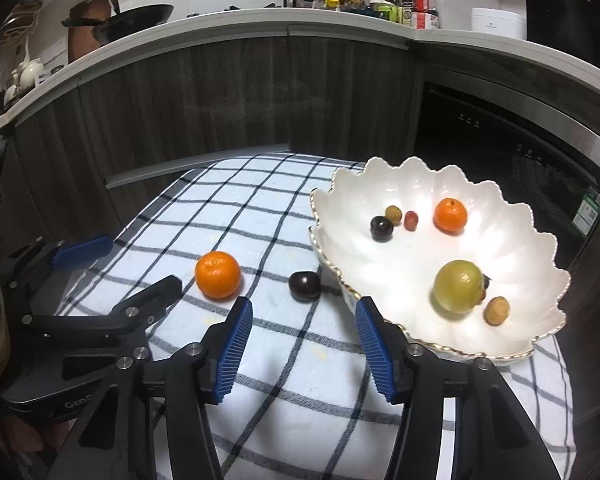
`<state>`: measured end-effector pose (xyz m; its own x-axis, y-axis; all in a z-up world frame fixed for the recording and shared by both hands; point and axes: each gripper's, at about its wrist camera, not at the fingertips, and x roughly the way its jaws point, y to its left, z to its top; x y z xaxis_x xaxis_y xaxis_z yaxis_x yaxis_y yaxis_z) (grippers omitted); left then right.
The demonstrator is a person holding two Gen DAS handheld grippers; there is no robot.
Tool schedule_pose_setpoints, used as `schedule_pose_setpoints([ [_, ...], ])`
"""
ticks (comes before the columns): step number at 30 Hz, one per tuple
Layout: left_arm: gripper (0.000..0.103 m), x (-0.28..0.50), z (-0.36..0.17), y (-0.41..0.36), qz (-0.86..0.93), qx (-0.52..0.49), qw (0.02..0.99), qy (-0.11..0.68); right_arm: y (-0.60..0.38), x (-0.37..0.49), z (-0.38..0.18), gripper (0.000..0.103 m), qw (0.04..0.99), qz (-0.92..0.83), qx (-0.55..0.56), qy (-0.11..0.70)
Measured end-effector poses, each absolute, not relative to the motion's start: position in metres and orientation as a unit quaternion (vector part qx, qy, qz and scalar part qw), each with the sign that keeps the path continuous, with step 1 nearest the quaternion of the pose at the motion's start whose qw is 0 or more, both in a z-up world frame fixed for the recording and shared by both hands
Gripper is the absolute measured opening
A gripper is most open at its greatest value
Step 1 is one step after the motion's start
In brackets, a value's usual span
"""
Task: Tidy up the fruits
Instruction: 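Withdraw both open tools from the bowl back over the cloth, then grasp the mandarin orange with the left tool while the right tool grasps the dark plum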
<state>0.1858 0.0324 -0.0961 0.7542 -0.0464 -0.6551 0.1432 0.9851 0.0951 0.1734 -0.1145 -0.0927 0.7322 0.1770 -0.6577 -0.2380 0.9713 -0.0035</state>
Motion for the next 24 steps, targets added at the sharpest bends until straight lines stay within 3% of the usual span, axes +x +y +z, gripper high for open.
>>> schedule_pose_setpoints([
  [12,0.065,0.204,-0.117,0.029,-0.101,0.118,0.92,0.359,-0.108,0.187,-0.116,0.05,0.922,0.112,-0.043,0.369],
  [24,0.062,0.229,-0.133,0.039,-0.148,0.103,0.909,0.376,-0.104,0.209,-0.134,0.05,0.917,0.099,-0.038,0.385],
])
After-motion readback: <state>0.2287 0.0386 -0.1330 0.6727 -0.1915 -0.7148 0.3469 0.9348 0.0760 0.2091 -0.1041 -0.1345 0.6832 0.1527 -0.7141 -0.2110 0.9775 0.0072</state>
